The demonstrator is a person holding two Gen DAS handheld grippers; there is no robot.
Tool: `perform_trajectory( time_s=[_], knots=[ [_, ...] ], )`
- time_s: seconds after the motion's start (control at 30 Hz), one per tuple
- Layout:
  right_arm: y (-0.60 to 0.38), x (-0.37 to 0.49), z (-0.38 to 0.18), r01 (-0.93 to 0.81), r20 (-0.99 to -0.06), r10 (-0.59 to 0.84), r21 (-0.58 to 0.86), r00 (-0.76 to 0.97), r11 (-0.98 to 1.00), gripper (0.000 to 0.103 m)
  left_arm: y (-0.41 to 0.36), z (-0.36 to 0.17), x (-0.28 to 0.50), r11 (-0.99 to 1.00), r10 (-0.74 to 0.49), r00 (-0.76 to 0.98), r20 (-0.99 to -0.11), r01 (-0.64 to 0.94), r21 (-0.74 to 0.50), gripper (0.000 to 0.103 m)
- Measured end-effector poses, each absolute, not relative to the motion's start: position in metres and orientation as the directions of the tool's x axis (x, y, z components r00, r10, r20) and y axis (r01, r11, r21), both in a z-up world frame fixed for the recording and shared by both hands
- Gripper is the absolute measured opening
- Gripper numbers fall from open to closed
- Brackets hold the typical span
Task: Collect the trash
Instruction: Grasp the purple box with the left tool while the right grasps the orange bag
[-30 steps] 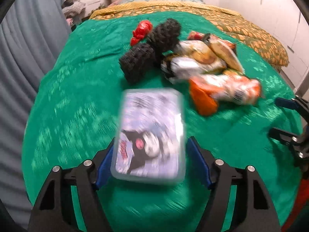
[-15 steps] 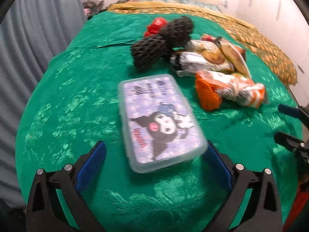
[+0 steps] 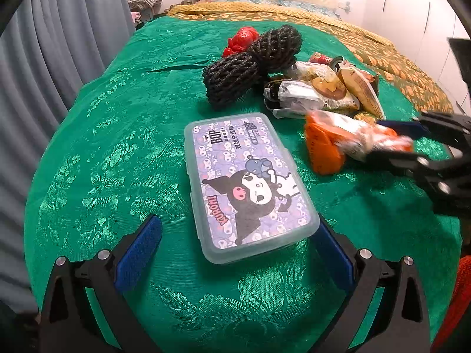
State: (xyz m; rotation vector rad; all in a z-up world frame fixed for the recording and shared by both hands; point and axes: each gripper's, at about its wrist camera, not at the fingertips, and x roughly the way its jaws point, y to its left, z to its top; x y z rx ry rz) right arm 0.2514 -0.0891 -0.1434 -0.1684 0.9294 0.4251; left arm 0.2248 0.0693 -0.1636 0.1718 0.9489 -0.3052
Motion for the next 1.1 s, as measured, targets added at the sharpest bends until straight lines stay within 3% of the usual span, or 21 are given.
perform_trajectory(
  time_s=[0.27, 0.53, 0.6, 0.63, 0.67, 0.83, 1.1],
  knots=[
    [-0.105, 0.194, -0.148, -0.3, -0.83, 0.181, 0.017, 0.528, 0.954, 0.046, 0.069, -0.164, 0.225, 0.944, -0.18, 0.544, -0.819, 0.331, 0.012, 0.099],
    [-0.101, 0.173, -0.153, -0.318, -0.843, 0.278, 0.135, 0.461, 0.938, 0.048, 0.071, -0.164, 0.224, 0.945, -0.179, 0.546, -0.819, 0.328, 0.012, 0.099],
    [-0.1, 0.17, -0.152, -0.323, -0.841, 0.289, 0.146, 0.458, 0.935, 0.056, 0.071, -0.164, 0.224, 0.945, -0.181, 0.545, -0.819, 0.328, 0.009, 0.099],
    [-0.1, 0.169, -0.151, -0.321, -0.841, 0.283, 0.139, 0.462, 0.937, 0.068, 0.071, -0.164, 0.224, 0.945, -0.181, 0.545, -0.819, 0.328, 0.01, 0.099],
    [-0.099, 0.169, -0.15, -0.319, -0.84, 0.278, 0.133, 0.466, 0.938, 0.072, 0.071, -0.164, 0.224, 0.945, -0.18, 0.545, -0.819, 0.328, 0.011, 0.099],
    [-0.101, 0.158, -0.141, -0.307, -0.816, 0.301, 0.161, 0.493, 0.938, 0.081, 0.072, -0.162, 0.215, 0.935, -0.206, 0.546, -0.812, 0.356, 0.001, 0.098],
    [-0.118, 0.15, -0.147, -0.26, -0.808, 0.309, 0.2, 0.501, 0.945, 0.082, 0.063, -0.149, 0.186, 0.915, -0.224, 0.578, -0.785, 0.402, 0.035, 0.099]
  ],
)
